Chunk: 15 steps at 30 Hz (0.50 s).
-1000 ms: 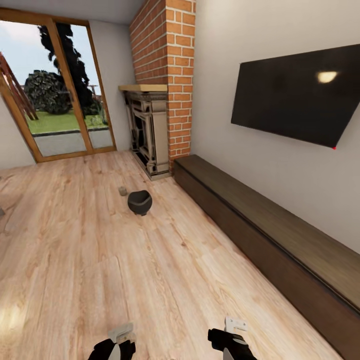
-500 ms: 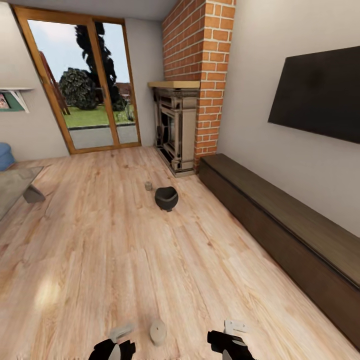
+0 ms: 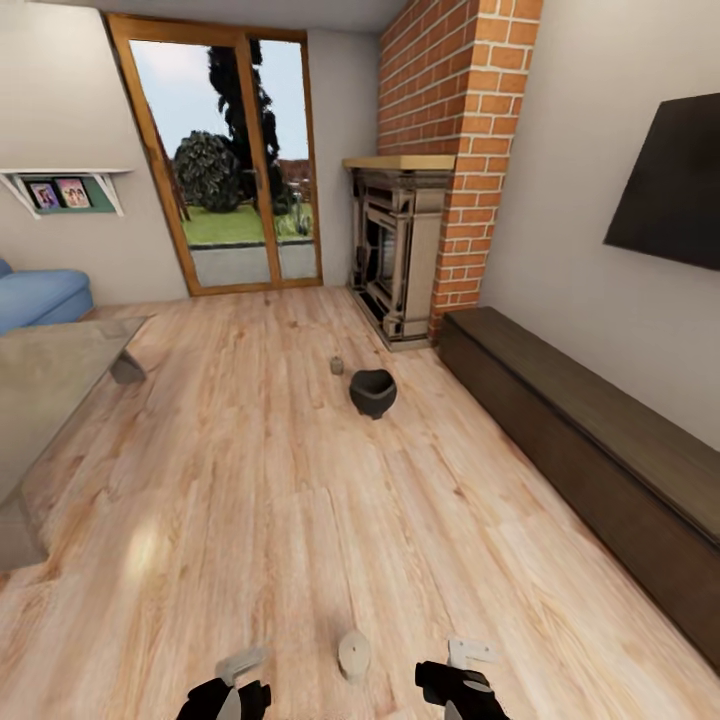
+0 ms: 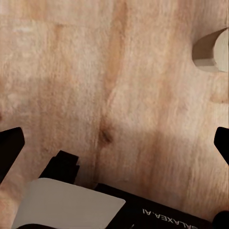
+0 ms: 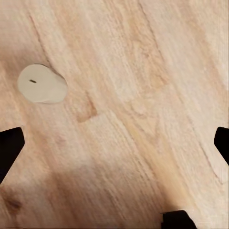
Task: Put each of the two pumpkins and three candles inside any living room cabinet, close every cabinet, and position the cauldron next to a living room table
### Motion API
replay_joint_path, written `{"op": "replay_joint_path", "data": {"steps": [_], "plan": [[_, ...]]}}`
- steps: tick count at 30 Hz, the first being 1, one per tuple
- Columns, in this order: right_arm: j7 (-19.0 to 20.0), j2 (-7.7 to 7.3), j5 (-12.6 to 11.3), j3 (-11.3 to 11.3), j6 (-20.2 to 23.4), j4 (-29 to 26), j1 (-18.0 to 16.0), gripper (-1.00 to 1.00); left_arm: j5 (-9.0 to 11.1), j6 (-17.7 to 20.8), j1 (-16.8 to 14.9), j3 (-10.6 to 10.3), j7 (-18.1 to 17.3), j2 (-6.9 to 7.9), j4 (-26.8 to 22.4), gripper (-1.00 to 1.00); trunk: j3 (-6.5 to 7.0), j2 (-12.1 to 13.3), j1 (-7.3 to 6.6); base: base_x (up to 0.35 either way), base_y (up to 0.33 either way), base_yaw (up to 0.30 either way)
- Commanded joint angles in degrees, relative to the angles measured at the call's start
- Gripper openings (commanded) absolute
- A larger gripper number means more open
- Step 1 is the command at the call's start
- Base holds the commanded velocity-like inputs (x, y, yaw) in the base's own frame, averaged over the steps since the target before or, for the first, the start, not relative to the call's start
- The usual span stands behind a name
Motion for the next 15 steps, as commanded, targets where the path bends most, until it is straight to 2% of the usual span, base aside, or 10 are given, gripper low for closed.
{"op": "replay_joint_path", "data": {"steps": [1,10,15], "plan": [[-0.52,-0.05,-0.47,0.33,0.24,-0.13,-0.02,1.00,0.59,0.20,-0.02,0.13,0.30,-0.04,-0.09,1.00,-0.11,-0.03,0.00,0.000,0.276,0.239],[-0.45,-0.09,-0.40,0.51,0.31,-0.13,-0.02,1.00,0.61,0.19,-0.02,0.13,0.30,-0.04,-0.09,1.00,-0.59,-0.03,0.00,0.006,0.289,0.239],[-0.42,-0.22,-0.43,1.56,0.31,-0.13,-0.02,1.00,0.56,0.13,-0.02,0.11,0.30,0.03,-0.09,1.00,-0.87,-0.03,0.00,0.137,0.276,0.238]]}}
